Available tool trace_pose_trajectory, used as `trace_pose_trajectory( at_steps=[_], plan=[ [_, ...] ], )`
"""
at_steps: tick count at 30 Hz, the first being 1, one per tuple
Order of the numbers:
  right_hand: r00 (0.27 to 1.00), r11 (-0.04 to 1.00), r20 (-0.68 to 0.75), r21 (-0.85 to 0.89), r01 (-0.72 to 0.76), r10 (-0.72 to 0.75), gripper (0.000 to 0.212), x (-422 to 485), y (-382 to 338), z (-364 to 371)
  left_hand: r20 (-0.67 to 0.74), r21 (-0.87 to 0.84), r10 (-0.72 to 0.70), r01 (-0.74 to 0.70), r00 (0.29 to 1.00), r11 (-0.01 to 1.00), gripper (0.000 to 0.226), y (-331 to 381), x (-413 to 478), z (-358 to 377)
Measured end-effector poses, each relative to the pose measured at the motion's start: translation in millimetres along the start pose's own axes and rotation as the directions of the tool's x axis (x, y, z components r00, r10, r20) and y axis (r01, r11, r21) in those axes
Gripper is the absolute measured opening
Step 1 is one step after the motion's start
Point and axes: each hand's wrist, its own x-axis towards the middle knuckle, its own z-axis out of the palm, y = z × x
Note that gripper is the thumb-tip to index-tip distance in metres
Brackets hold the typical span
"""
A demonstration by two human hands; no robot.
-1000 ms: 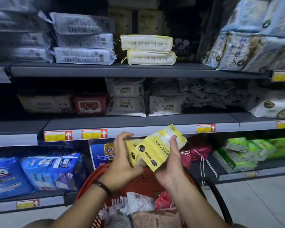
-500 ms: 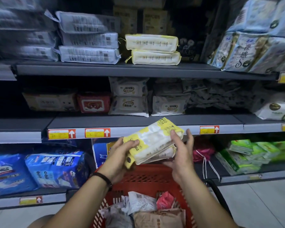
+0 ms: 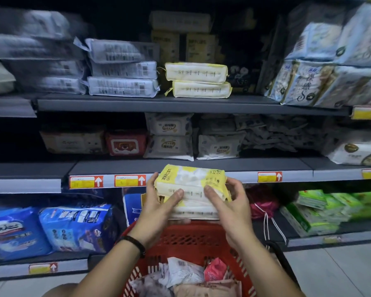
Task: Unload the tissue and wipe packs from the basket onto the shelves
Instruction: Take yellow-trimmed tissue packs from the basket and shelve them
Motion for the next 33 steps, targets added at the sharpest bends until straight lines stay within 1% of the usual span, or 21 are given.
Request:
trace_pose_trajectory(
  at_steps=[2, 4, 7, 9, 11, 12, 15, 16, 18, 21, 23, 25, 26, 28, 29, 30, 31, 32, 33],
  plan=[
    [1.000, 1.000, -0.006, -0.003, -0.006, 0.006, 0.048, -2.6, -4.5, 0.1, -0.021, 0.007, 0.037, -0.037, 0.999, 0.999, 0.065, 6.2, -1.3, 4.8],
    [0.999, 0.999, 0.015, 0.015, -0.042, 0.041, 0.053, -4.6, -13.7, 0.2, -0.046, 0.036, 0.086, -0.085, 0.995, 0.996, 0.055, 14.8, 0.6, 7.2],
    [0.994, 0.994, 0.065, 0.069, -0.090, 0.085, 0.045, -2.2, -36.7, -2.8, -0.068, 0.149, 0.214, -0.202, 0.974, 0.968, 0.049, 39.2, 6.3, 13.4],
    [0.993, 0.989, 0.064, 0.101, -0.109, 0.102, 0.040, 2.6, -55.5, -4.8, -0.081, 0.224, 0.280, -0.256, 0.957, 0.940, 0.047, 57.6, 12.7, 18.7],
    [0.995, 0.987, 0.042, 0.132, -0.091, 0.086, 0.036, 11.5, -80.9, -7.0, -0.051, 0.272, 0.328, -0.303, 0.943, 0.913, 0.050, 82.5, 19.1, 27.4],
    [0.997, 0.989, 0.024, 0.133, -0.070, 0.067, 0.034, 17.6, -96.8, -7.5, -0.013, 0.297, 0.343, -0.324, 0.939, 0.898, 0.057, 97.3, 21.1, 33.3],
    [1.000, 0.996, -0.018, 0.088, 0.022, -0.020, 0.037, 43.5, -142.9, -5.4, 0.176, 0.423, 0.360, -0.401, 0.916, 0.812, 0.091, 145.4, 29.2, 49.4],
    [0.998, 0.996, -0.027, 0.067, 0.052, -0.050, 0.041, 52.5, -158.8, -4.4, 0.218, 0.467, 0.370, -0.429, 0.903, 0.773, 0.096, 160.8, 34.1, 53.2],
    [0.995, 0.995, -0.026, 0.039, 0.093, -0.093, 0.044, 75.9, -187.2, -1.2, 0.255, 0.520, 0.421, -0.491, 0.870, 0.699, 0.092, 193.9, 48.6, 61.8],
    [0.989, 0.989, -0.025, -0.005, 0.148, -0.148, 0.039, 111.5, -226.5, 9.0, 0.254, 0.596, 0.498, -0.540, 0.829, 0.594, 0.082, 241.9, 74.4, 78.7],
    [0.980, 0.981, -0.045, -0.039, 0.192, -0.193, 0.035, 138.3, -252.4, 18.4, 0.221, 0.623, 0.490, -0.509, 0.843, 0.594, 0.073, 269.9, 90.6, 89.9],
    [0.974, 0.973, -0.062, -0.081, 0.214, -0.219, 0.040, 164.1, -274.8, 29.0, 0.176, 0.668, 0.489, -0.468, 0.854, 0.578, 0.059, 292.9, 108.1, 99.8],
    [0.971, 0.968, -0.066, -0.114, 0.221, -0.230, 0.049, 176.8, -284.4, 33.8, 0.146, 0.695, 0.493, -0.444, 0.858, 0.566, 0.053, 301.9, 116.0, 104.5],
    [0.972, 0.956, -0.057, -0.200, 0.214, -0.229, 0.073, 200.5, -299.4, 44.3, 0.063, 0.742, 0.512, -0.383, 0.857, 0.550, 0.044, 313.9, 135.6, 111.3],
    [0.975, 0.945, -0.053, -0.263, 0.196, -0.217, 0.079, 210.0, -302.3, 48.4, 0.010, 0.777, 0.518, -0.333, 0.855, 0.534, 0.042, 314.4, 144.9, 112.0],
    [0.979, 0.925, -0.040, -0.336, 0.176, -0.201, 0.075, 220.6, -302.8, 52.2, -0.034, 0.827, 0.526, -0.272, 0.850, 0.493, 0.042, 313.3, 156.9, 111.6],
    [0.985, 0.900, -0.028, -0.411, 0.146, -0.173, 0.066, 229.6, -299.9, 55.2, -0.061, 0.885, 0.530, -0.200, 0.846, 0.421, 0.041, 309.4, 169.9, 109.4],
    [0.990, 0.882, -0.015, -0.456, 0.118, -0.140, 0.057, 236.8, -295.2, 56.8, -0.077, 0.932, 0.530, -0.127, 0.844, 0.339, 0.041, 304.2, 180.7, 107.2],
    [0.995, 0.881, -0.004, -0.465, 0.091, -0.104, 0.052, 243.6, -288.7, 57.7, -0.084, 0.957, 0.539, -0.083, 0.838, 0.278, 0.042, 299.1, 188.7, 105.4]
  ],
)
